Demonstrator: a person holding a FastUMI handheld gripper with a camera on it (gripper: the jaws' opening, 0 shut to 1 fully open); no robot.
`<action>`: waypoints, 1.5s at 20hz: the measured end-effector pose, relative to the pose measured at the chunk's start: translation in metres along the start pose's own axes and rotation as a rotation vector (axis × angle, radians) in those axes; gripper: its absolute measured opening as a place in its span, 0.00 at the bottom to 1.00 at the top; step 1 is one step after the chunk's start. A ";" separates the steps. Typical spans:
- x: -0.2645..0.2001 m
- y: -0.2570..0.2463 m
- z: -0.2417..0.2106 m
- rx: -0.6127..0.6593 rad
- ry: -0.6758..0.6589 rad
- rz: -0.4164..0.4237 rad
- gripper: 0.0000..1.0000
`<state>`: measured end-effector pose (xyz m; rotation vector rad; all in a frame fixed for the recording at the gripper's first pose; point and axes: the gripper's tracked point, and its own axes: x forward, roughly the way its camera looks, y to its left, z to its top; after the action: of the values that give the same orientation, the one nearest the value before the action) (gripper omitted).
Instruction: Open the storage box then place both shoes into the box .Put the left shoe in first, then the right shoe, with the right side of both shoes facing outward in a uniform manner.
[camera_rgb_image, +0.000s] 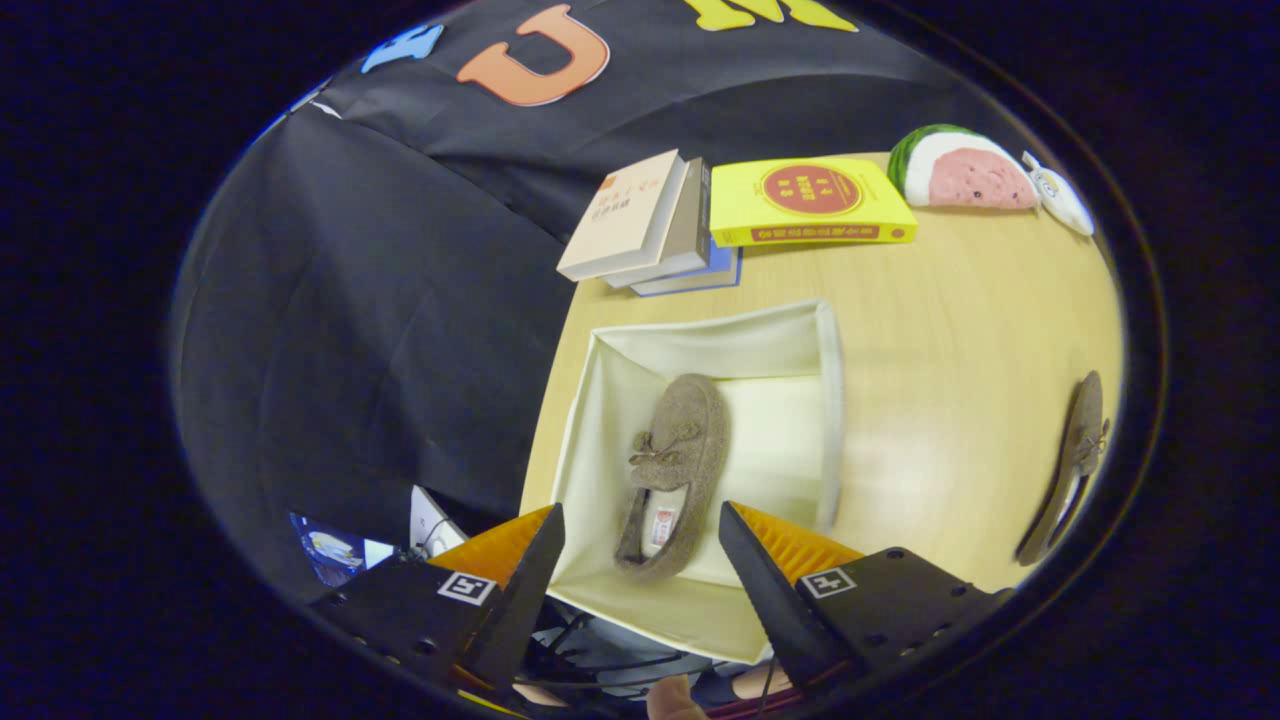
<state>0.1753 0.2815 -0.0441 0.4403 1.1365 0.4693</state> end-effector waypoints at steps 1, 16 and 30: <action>-0.019 -0.008 0.010 -0.026 -0.034 -0.008 0.94; -0.136 -0.299 0.021 0.103 -0.143 -0.483 0.96; -0.100 -0.438 -0.088 0.149 0.203 -0.610 0.49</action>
<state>0.1156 -0.1260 -0.2437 0.1572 1.4353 -0.1081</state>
